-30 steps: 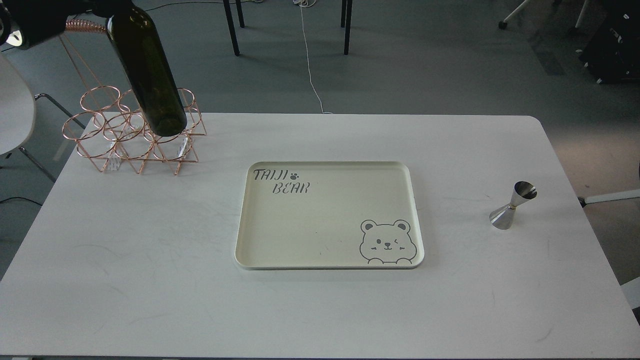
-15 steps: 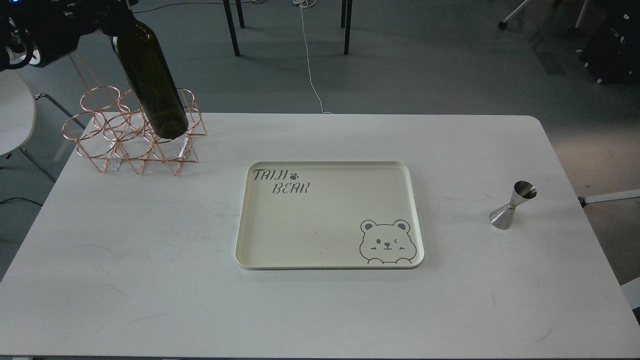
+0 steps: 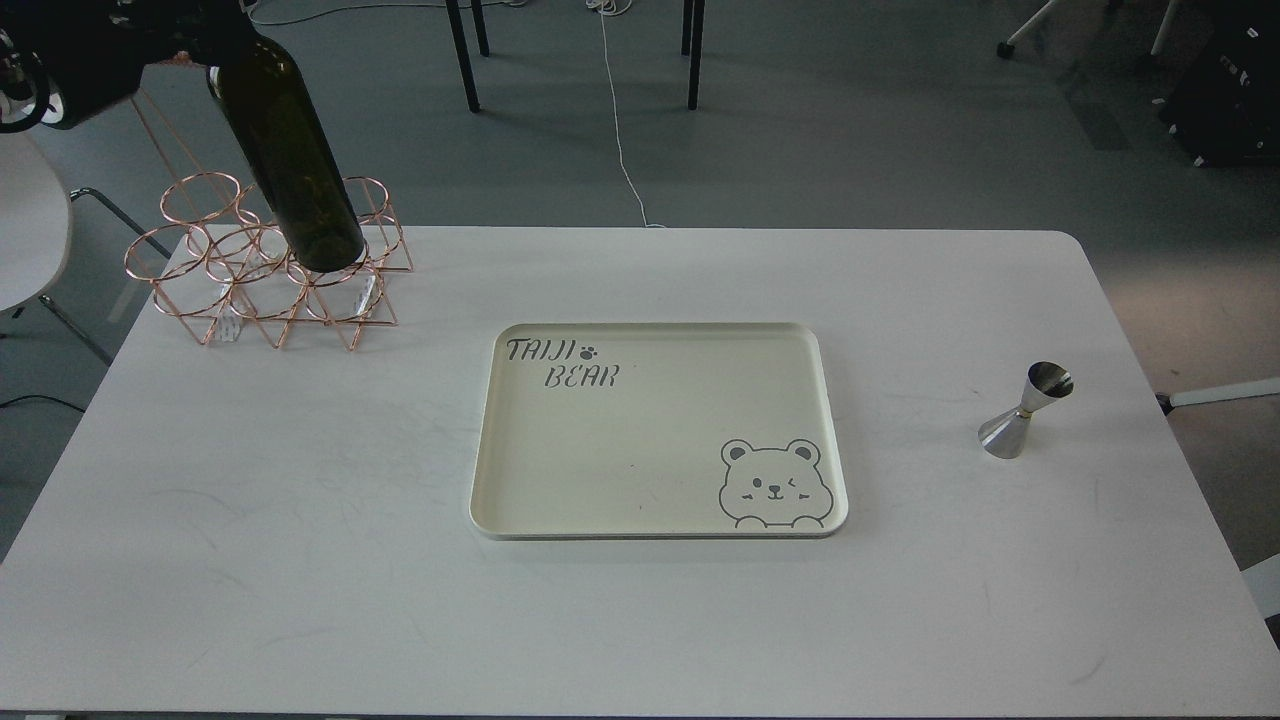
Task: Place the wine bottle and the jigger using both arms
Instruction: 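Lower the bottle into a slot of the copper rack, then release the bottle and withdraw the left gripper from the rack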
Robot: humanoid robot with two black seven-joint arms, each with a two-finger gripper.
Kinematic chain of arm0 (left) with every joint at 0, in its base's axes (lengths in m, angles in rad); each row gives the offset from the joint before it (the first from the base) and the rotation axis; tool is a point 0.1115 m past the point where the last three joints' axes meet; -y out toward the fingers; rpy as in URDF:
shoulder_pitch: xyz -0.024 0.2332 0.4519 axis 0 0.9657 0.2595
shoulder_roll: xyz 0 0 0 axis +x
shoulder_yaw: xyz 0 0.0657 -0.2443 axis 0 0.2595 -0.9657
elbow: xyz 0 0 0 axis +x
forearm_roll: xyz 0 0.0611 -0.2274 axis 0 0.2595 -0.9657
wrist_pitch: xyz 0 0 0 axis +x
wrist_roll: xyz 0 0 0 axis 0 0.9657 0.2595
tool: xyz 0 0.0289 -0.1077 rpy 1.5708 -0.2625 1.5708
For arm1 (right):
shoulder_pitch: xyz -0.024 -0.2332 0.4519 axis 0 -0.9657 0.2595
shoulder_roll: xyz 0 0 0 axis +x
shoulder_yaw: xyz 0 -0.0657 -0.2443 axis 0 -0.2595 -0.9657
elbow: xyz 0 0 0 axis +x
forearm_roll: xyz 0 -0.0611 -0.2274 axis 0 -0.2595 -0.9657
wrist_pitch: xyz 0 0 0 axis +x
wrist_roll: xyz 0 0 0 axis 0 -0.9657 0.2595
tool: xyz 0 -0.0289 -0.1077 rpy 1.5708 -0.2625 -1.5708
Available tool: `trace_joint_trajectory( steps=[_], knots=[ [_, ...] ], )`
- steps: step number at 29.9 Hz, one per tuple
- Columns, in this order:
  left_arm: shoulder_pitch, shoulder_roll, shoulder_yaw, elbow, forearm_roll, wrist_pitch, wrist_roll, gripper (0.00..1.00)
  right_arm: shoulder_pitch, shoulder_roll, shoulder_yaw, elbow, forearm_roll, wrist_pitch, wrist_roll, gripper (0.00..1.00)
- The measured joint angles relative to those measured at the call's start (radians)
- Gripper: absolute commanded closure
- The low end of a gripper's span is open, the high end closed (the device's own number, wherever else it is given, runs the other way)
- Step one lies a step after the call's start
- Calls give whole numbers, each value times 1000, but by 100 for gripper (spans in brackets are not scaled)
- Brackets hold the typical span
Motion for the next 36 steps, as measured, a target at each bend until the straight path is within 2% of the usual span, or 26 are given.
trace_joint_trajectory(
  steps=[12,24,30,32,36],
  knots=[
    [8,-17,16,13,0,0,4,89,0,5,0,1,0,0,0,4],
    [14,-48,133,47,-17,67,4,79,0,-1,0,2,0,0,0,4],
    [48,-78,138,78,-18,92,3,62,0,-2,-1,3,0,1,0,4],
    [55,-85,138,83,-18,101,3,45,0,-2,-1,4,0,1,0,4],
    [67,-91,138,89,-24,112,4,23,0,-2,-2,5,0,1,0,4]
  ],
)
